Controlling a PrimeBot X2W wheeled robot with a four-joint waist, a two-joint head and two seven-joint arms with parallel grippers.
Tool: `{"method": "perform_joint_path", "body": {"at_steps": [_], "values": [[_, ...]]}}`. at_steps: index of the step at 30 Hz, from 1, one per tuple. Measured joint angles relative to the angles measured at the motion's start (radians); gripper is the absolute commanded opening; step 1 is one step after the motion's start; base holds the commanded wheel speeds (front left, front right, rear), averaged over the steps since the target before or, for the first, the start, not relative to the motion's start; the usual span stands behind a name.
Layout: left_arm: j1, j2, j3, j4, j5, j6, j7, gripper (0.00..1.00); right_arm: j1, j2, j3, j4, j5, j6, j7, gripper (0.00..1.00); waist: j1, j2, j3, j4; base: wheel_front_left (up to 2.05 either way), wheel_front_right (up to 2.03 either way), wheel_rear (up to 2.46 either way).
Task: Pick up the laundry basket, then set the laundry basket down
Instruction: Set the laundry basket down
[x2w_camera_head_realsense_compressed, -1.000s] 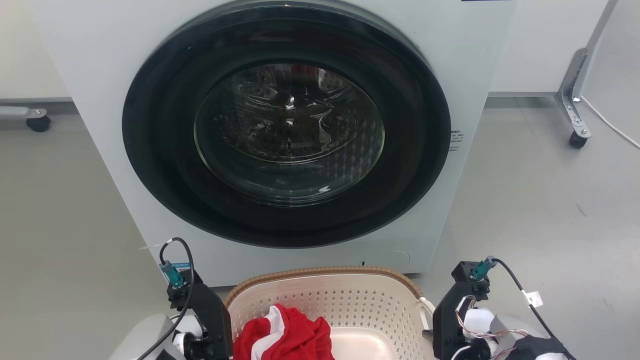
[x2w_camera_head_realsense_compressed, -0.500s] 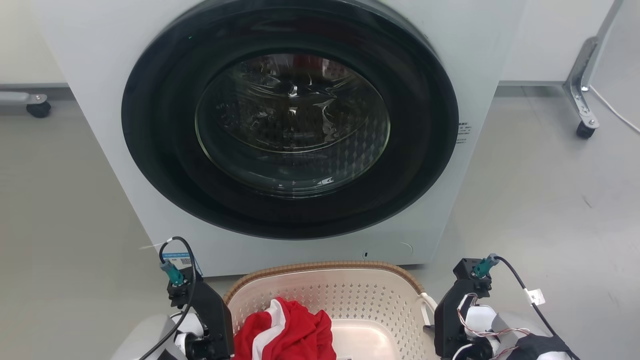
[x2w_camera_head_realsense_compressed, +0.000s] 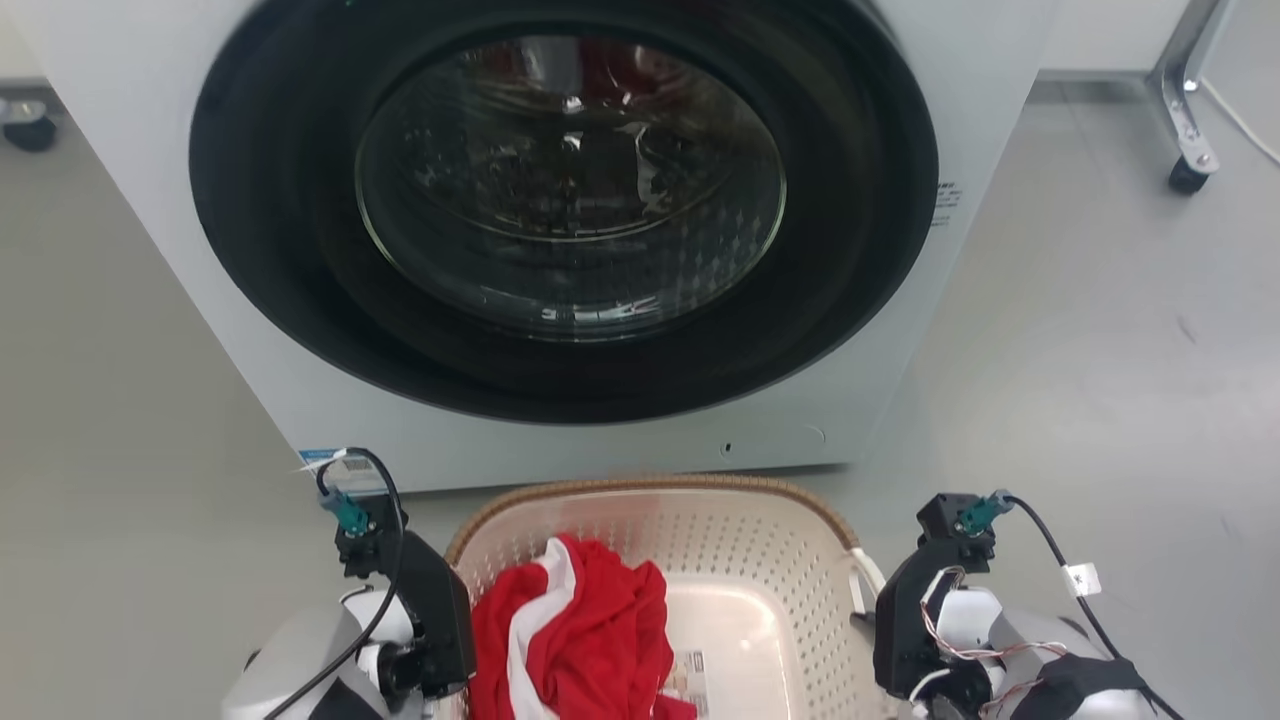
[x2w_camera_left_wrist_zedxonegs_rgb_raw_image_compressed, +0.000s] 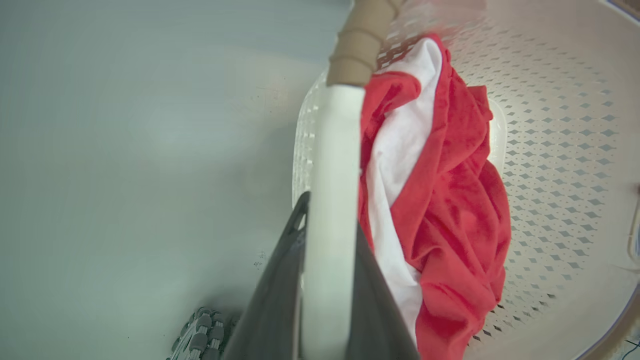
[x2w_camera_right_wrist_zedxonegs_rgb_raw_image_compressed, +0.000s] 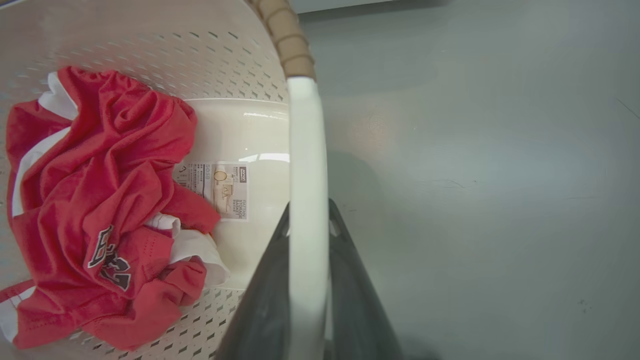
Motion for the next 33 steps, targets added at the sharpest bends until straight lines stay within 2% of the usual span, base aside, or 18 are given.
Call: {"method": "perform_joint_path", "body": {"at_steps": [7,33], "values": [[-0.05,0.001,-0.013,-0.03,0.018,0.002,-0.066,0.0,-0.046,-0.012,0.01,-0.021,-0.013,0.0,-0.063,0.0,0.0001,0.0,0.084,-0.004,0.0,0.0,0.0],[-0.116,0.0,-0.039,-0.086,0.065,0.053,-0.348,0.0,-0.184,-0.038,0.059,-0.046,-0.108,-0.001,-0.291,0.0,0.0,0.0001,0.442,0.003,0.0,0.0,0.0]]}}
